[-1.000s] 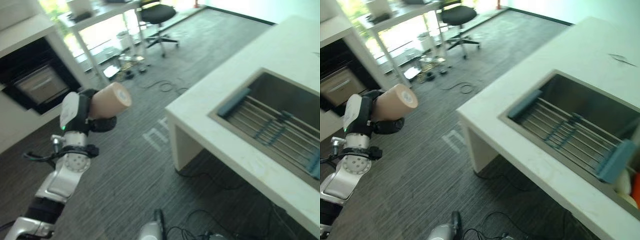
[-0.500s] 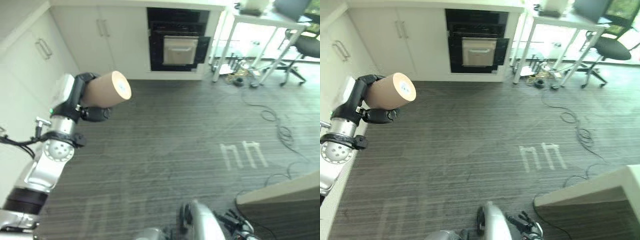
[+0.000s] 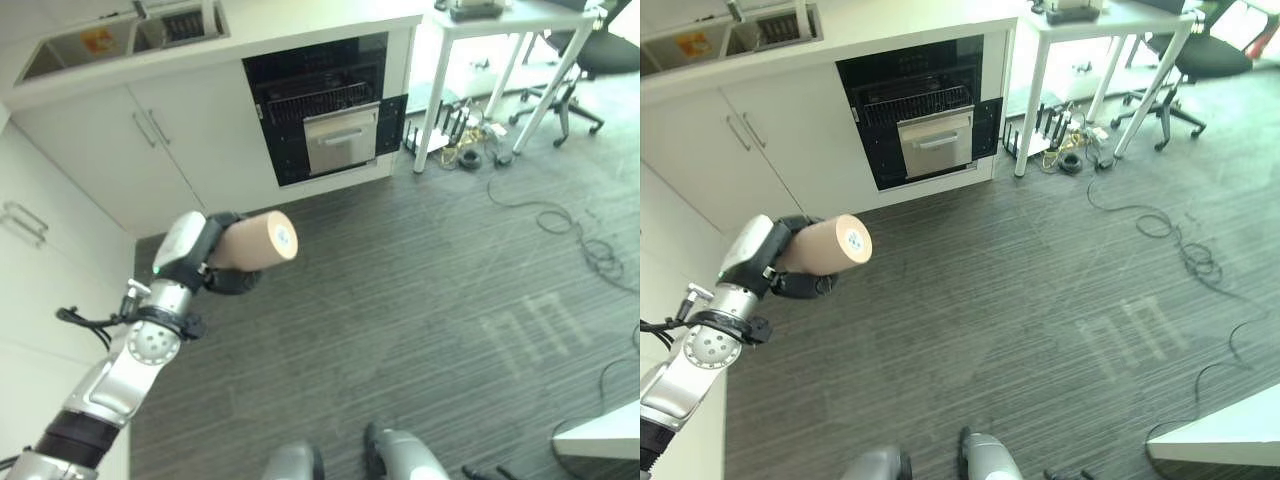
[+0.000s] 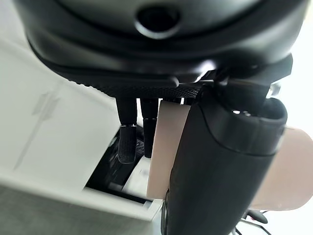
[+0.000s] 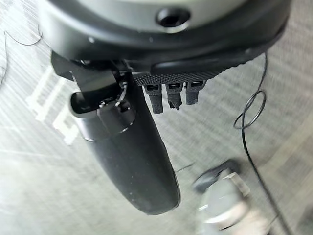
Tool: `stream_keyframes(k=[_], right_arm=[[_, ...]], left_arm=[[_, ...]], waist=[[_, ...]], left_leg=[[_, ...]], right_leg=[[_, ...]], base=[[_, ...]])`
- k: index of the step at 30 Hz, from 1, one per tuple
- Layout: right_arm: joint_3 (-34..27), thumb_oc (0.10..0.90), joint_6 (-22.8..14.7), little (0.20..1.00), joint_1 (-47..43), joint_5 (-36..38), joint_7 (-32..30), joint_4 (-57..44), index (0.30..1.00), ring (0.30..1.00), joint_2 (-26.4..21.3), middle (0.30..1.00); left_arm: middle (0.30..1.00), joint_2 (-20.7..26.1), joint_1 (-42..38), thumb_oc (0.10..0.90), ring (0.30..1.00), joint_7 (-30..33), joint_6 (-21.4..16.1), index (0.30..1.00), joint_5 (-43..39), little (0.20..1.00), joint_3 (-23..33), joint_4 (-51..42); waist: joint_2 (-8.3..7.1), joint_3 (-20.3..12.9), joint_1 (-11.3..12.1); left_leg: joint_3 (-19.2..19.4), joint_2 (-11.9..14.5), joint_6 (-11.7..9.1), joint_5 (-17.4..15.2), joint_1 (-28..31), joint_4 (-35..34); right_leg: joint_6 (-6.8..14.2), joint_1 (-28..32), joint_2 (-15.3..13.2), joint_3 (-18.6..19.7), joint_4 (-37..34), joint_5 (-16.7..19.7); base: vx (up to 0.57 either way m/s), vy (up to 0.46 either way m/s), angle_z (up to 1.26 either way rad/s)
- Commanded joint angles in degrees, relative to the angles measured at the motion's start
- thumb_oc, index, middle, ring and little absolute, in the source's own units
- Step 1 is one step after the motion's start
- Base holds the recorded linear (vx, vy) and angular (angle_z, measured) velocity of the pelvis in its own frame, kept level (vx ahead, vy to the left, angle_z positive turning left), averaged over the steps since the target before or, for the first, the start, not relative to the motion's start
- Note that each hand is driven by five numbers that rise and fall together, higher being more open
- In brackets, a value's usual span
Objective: Place the dishes in the dishwasher.
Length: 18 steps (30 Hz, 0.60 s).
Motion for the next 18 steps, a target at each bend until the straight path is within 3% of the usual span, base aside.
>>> stream_keyframes(k=[1,2,4,5,6,7,10,12,13,14,16,18], right_arm=[[2.17,0.8,-0.61,0.9,-0.88,-0.82,0.55,-1.82,0.9,0.9,-0.37,0.9],[2.87,0.8,-0.4,0.9,-1.44,-0.86,0.27,-1.77,0.9,0.9,-0.14,0.9],[4.15,0.8,-0.52,0.9,-2.14,0.22,-0.74,-1.38,0.9,0.9,0.42,0.9],[5.13,0.8,-0.69,0.9,-3.7,2.37,-2.7,-0.93,0.9,0.9,2.19,0.9],[4.54,0.8,-0.77,0.9,-3.02,1.85,-2.31,-1.27,0.9,0.9,2.94,0.9],[4.34,0.8,-1.05,0.9,-2.59,0.84,-2.19,-1.51,0.9,0.9,3.47,0.9],[4.51,0.8,-3.45,0.9,-1.24,-0.97,-4.96,-2.62,0.9,0.9,5.55,0.9],[4.22,0.8,-3.19,0.9,-1.57,2.39,-6.57,-2.92,0.9,0.9,5.75,0.9],[3.48,0.8,-3.51,0.9,-1.75,-0.04,-6.06,-2.76,0.9,0.9,5.24,0.9],[3.5,0.8,-3.66,0.9,-1.73,-0.55,-5.9,-2.64,0.9,0.9,5.13,0.9],[3.48,0.8,-3.59,0.9,-2.39,-0.82,-5.26,-1.56,0.9,0.9,4.45,0.9],[3.19,0.8,-2.35,0.9,-3.3,-0.4,-4.67,-0.69,0.9,0.9,4.13,0.9]], left_arm=[[0.3,3.86,-5.43,0.4,0.3,4.38,-5.27,0.3,-0.12,0.3,7.67,-4.86],[0.3,3.44,-3.79,0.4,0.3,4.97,-5.66,0.3,0.63,0.3,8.49,-5.52],[0.3,1.68,-1.05,0.4,0.3,5.9,-8.01,0.3,2.55,0.3,9.99,-6.25],[0.3,0.98,2.11,0.4,0.3,6.1,-10.6,0.3,3.39,0.3,12.97,-6.54],[0.3,1.37,2.5,0.4,0.3,5.02,-11.1,0.3,2.99,0.3,13.96,-6.36],[0.3,1.56,2.29,0.4,0.3,4.38,-10.96,0.3,2.99,0.3,14.05,-6.18],[0.3,3.46,-0.04,0.4,0.3,1.83,-10.6,0.3,-0.54,0.3,12.8,-6.45],[0.3,4.96,-0.75,0.4,0.3,1.85,-10.19,0.3,-1.85,0.3,12.81,-7.74],[0.3,6.95,-3.27,0.4,0.3,2.55,-8.54,0.3,-3.53,0.3,12.43,-8.52],[0.3,7.28,-3.84,0.4,0.3,2.76,-8.26,0.3,-3.87,0.3,12.24,-8.59],[0.3,9.4,-6.04,0.4,0.3,3.73,-6.99,0.3,-5.58,0.3,11.82,-8.66],[0.3,11.18,-6.98,0.4,0.3,4.35,-6.03,0.3,-6.85,0.3,11.54,-8.3]], waist=[[2.6,0.2,1.98],[3.16,0.57,3.75],[3.64,0.8,5.77],[3.73,-1.19,7.45],[3.81,-1.85,7.4],[4.63,-2.23,7.09],[6.05,-1.64,5.91],[6.15,-1.66,5.65],[6.76,-1.04,4.41],[6.75,-0.9,4.08],[5.73,-0.17,2.75],[4.39,-0.18,2.43]], left_leg=[[3.34,-6.05,6.01,7.14,5.86,-26.27],[1.87,-6.9,4.99,11.12,2.89,-30.76],[2.19,-7.45,4.23,12.64,-1.39,-31.12],[2.4,-7.65,7.49,4.5,2.14,-31.12],[2.6,-7.31,8.56,1.83,4.45,-31.12],[2.38,-6.4,9.11,0.62,5.87,-31.12],[0.51,-5.87,11.68,-2.57,11.27,-31.12],[-0.4,-5.94,12.24,-3.77,12.98,-31.12],[-1.83,-5.72,12.25,-5.51,15.72,-31.12],[-2.15,-5.74,12.24,-5.78,16.1,-31.12],[-3.48,-6.21,12.18,-8.22,17.84,-31.12],[-3.46,-6.45,11.95,-10.32,18.7,-31.12]], right_leg=[[7.4,5.99,7.29,3.22,-11.38,5.0],[7.16,7.16,8.95,4.73,-11.38,4.34],[6.82,9.35,10.15,6.13,-11.38,2.81],[8.6,12.24,9.38,5.62,-11.38,-0.87],[9.81,13.77,8.3,3.43,-11.38,0.82],[10.7,13.36,8.39,1.91,-8.84,3.69],[12.19,2.58,7.8,-2.34,12.05,6.67],[12.09,-0.08,5.87,-3.85,10.03,6.67],[12.23,-1.34,2.74,-4.7,2.2,8.07],[12.32,-1.39,2.11,-4.4,-0.22,8.5],[14.35,-2.85,-2.1,-1.65,-11.38,13.18],[16.16,-6.17,-4.69,1.82,-11.38,15.29]], base=[[0.5,0.119,-1.14],[0.44,0.097,-1.32],[0.43,0.128,-2.48],[0.58,0.194,-2.47],[0.6,0.196,-1.44],[0.38,0.1,0.1],[0.32,0.035,-0.17],[0.2,-0.093,0.53],[0.19,-0.153,0.53],[0.22,-0.243,0.21],[0.19,-0.358,0.17],[0.21,-0.429,0.21]])
